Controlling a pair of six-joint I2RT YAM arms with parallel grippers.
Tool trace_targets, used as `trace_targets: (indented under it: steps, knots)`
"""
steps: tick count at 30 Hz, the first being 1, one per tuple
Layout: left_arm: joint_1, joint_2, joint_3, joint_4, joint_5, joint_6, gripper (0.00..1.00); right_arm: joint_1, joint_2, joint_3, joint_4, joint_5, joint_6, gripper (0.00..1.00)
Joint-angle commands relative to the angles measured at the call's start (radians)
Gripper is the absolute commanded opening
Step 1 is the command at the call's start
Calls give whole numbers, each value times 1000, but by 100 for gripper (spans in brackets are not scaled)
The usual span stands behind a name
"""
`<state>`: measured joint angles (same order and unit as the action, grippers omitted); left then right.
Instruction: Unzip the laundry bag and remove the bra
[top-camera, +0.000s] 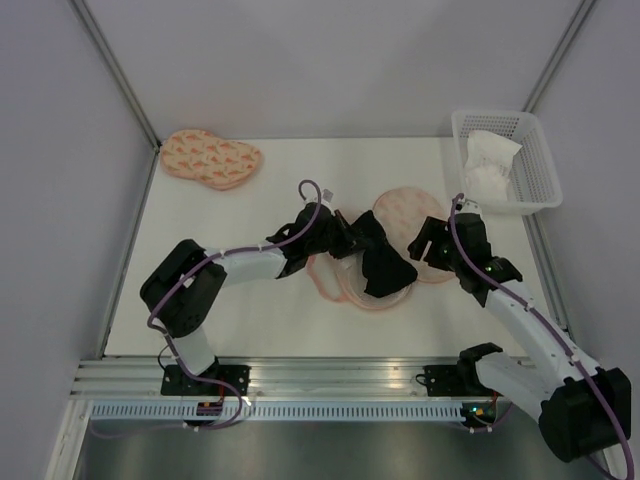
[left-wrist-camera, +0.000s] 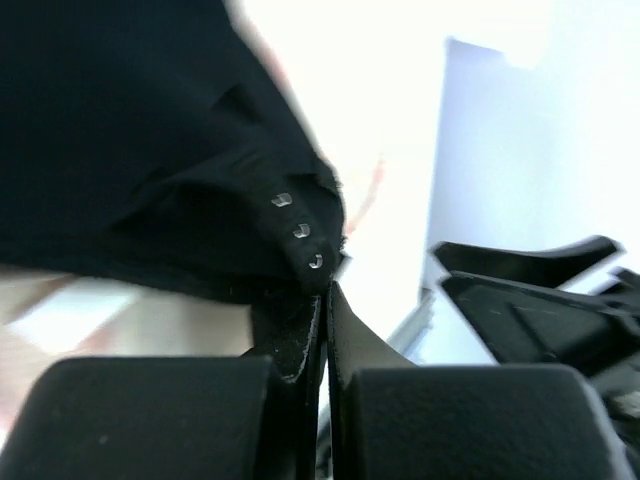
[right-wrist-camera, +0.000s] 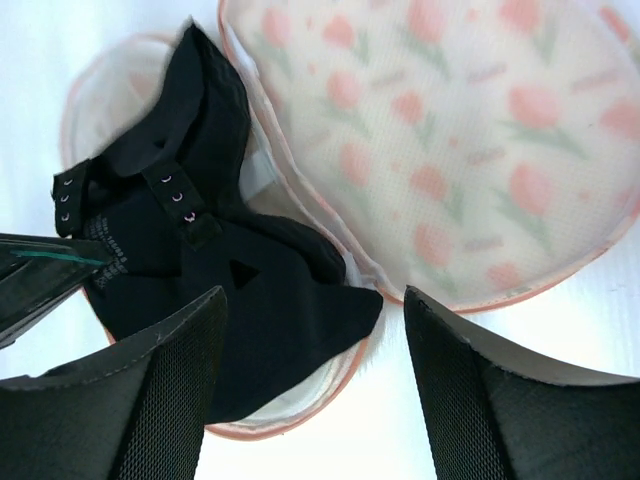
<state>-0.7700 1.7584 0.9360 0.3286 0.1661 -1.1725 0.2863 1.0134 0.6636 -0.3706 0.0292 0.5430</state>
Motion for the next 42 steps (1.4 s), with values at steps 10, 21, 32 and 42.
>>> trace_targets:
  steps: [10, 21, 32, 42]
  knots:
    - [12, 134, 608, -114, 283, 186, 2, 2, -288, 60, -169, 124, 94, 77]
    - [75, 573, 1204, -28, 492, 48, 2, 2, -409, 18, -203, 68, 106, 77]
    - [100, 519, 970, 121, 561, 13, 2, 2, -389, 22, -137, 38, 61, 91]
    - [106, 195, 391, 286, 639, 54, 2, -1, -218, 33, 82, 42, 81, 98]
